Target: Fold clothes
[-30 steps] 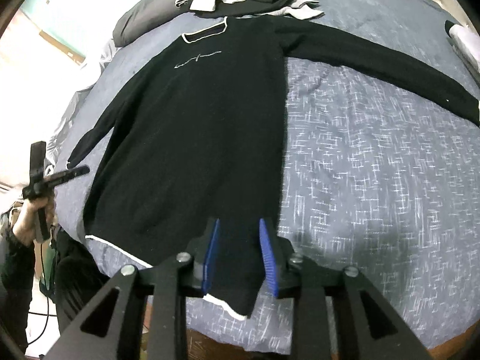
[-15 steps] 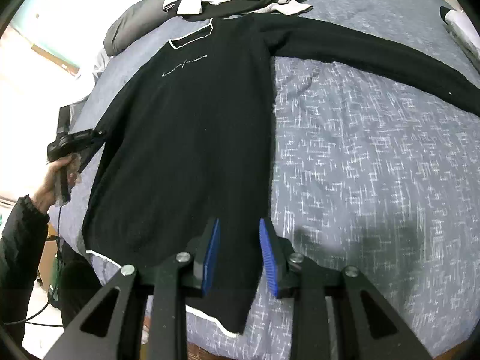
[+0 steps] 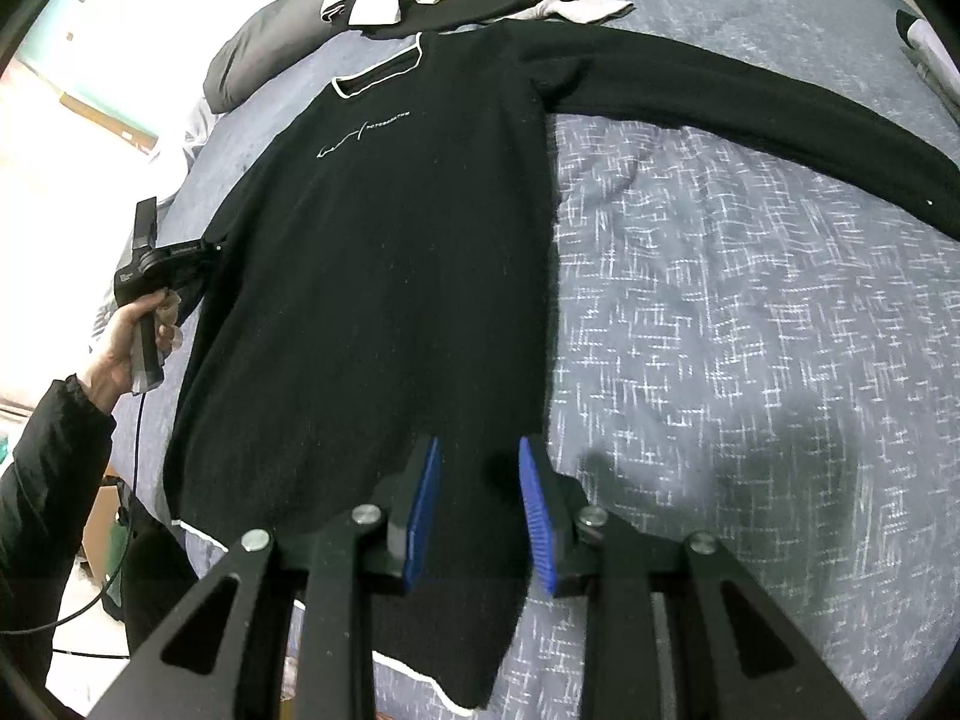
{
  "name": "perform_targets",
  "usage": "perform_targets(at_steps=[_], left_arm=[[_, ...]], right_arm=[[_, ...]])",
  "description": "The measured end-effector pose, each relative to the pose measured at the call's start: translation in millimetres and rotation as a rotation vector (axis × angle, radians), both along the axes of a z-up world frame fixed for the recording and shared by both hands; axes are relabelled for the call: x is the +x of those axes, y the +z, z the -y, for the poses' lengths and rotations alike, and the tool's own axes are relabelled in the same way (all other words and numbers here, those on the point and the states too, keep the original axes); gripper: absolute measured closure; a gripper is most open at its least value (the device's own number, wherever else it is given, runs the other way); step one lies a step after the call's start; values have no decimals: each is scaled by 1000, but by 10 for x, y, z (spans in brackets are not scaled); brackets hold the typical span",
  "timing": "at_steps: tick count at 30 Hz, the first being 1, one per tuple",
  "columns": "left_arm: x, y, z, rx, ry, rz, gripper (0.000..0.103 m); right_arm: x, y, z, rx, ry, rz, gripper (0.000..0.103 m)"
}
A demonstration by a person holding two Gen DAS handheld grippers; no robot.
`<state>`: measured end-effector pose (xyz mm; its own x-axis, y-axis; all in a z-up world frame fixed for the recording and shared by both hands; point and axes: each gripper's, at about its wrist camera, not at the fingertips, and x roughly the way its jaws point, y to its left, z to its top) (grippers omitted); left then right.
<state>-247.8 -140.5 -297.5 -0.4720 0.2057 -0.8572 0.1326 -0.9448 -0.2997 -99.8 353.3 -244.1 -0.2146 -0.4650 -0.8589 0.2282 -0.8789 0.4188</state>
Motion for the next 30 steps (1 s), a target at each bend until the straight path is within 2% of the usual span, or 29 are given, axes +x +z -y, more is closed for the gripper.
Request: perform_targets(at_steps=[6,13,19,23,27,30], left_arm=[[-32,157,175,-36,38,-42,97],[-148,166,258,-125,25,-28,97],[-136,124,264,-122,14,3,94],[29,234,309,-131,-6,17,94],[352,329,377,-120,-46,38,84],[657,373,396,-114,-86,59,82]], right_arm=[[9,-11,39,-6,10,1,76],[38,-30,88,-6,18,4,76],[25,-61,25,5,0,13,76],[31,-70,-36,8,-15,24,76],[78,-68,-127,10,-35,37,70],[162,-74,-178,23,-35,50,70]])
